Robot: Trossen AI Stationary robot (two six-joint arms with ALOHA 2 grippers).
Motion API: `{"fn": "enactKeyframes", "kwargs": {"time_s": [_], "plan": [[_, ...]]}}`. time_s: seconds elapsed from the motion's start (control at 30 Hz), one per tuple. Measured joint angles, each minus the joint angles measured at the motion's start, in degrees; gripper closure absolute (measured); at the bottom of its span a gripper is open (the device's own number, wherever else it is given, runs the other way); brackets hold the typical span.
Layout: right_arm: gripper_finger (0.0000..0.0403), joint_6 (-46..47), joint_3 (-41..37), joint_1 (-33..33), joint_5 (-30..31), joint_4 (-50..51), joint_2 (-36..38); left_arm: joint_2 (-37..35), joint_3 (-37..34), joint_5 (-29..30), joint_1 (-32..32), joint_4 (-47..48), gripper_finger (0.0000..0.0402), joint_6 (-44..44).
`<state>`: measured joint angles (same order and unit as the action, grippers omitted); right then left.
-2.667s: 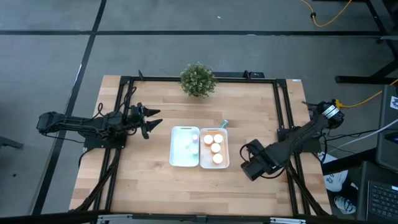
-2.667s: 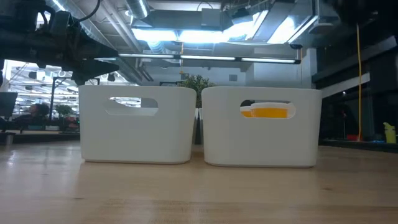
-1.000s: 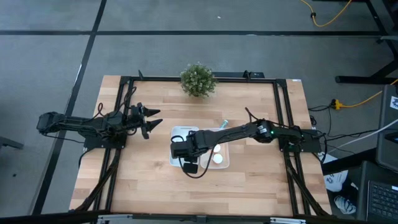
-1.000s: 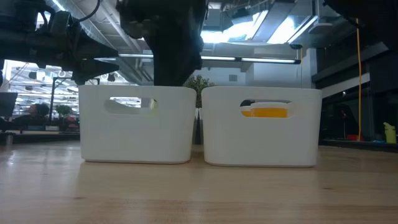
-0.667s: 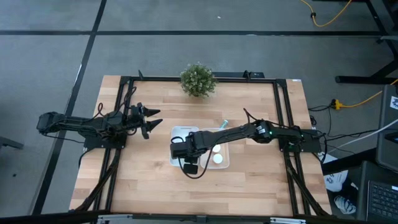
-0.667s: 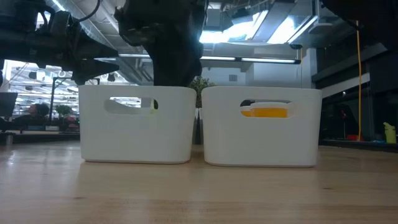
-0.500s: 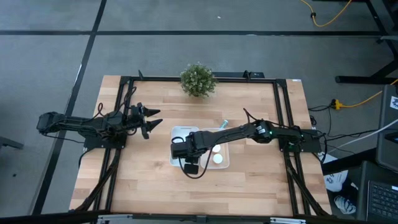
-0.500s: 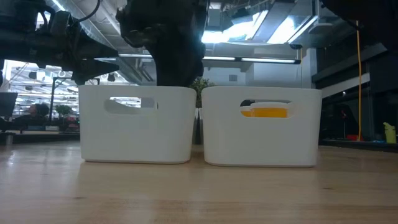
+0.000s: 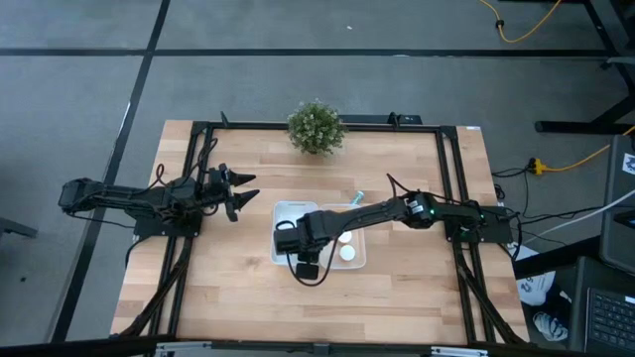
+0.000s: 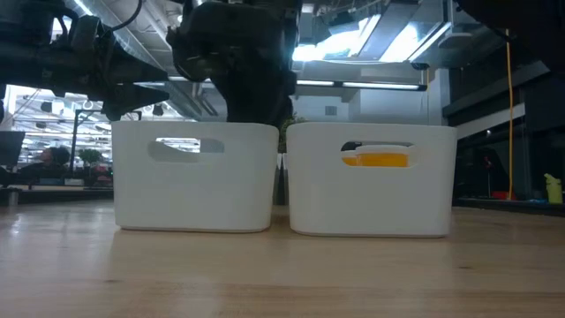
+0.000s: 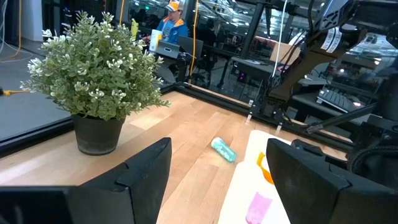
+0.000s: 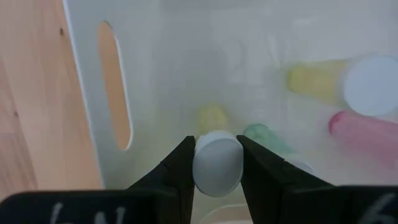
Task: Pick and place medicine bottles into bin by pill shape (circle, oval)
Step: Put the yellow tablet bottle into the left white bin, then put the blue tablet bottle into the left white bin
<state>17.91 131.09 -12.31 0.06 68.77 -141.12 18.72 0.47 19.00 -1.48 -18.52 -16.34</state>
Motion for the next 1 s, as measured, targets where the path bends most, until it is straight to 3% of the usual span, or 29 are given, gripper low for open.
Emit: {"fn": "enactKeyframes", "kwargs": {"time_s": [0.37,0.73,1.0], "plan": [[0.0280,1.3,0.0,0.1,-0.2,-0.3,0.0,0.0,0.0,0.0,0.0,0.0,0.0147,0.0],[0.0214,1.3,-0.1,0.1,-0.2,0.0,0.0,0.0,0.0,0.0,0.0,0.0,0.0147,0.0],[0.0206,1.1,3.7,0.1,1.3,2.9,0.1,0.0,0.0,0.0,0.0,0.0,0.0147,0.0]]}}
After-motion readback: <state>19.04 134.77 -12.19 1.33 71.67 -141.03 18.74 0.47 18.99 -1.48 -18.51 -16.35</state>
